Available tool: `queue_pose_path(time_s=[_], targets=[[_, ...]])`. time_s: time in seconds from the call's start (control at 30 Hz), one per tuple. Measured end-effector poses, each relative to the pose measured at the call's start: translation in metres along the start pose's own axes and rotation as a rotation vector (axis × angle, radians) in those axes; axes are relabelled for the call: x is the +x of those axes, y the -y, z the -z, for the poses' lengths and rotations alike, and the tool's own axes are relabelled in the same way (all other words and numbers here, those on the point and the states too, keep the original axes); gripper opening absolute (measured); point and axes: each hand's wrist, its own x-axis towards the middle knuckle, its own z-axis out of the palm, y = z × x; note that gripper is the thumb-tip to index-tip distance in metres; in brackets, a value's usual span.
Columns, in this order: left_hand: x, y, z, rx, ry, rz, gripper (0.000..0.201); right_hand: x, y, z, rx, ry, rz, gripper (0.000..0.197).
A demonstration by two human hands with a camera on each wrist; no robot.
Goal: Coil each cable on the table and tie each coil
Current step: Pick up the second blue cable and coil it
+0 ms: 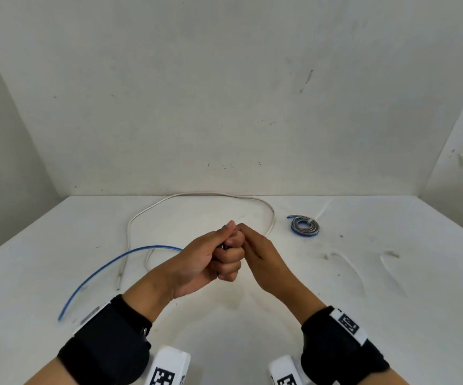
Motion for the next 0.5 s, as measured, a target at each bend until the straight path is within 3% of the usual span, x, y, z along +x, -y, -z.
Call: queue_pose_path(time_s=[0.17, 0.23, 0.33, 0.5], targets=[[0.012, -0.007, 0.006, -0.204, 0.069, -0.13, 0.039, -0.008, 0.006, -0.007, 0.202, 0.051, -0.119, 0.036], [0.017, -0.011, 0.006, -0.243, 0.053, -0.179, 0.039, -0.011, 0.005, -0.01, 0.229, 0.066, -0.149, 0.032], [0.026, -0.014, 0.009, -0.243, -0.028, -0.265, 0.039, -0.012, 0.006, -0.012, 0.243, 0.076, -0.21, 0.021], [0.041, -0.012, 0.018, -0.174, -0.208, -0.313, 0.04, -0.01, 0.012, -0.009, 0.216, 0.046, -0.335, 0.027]])
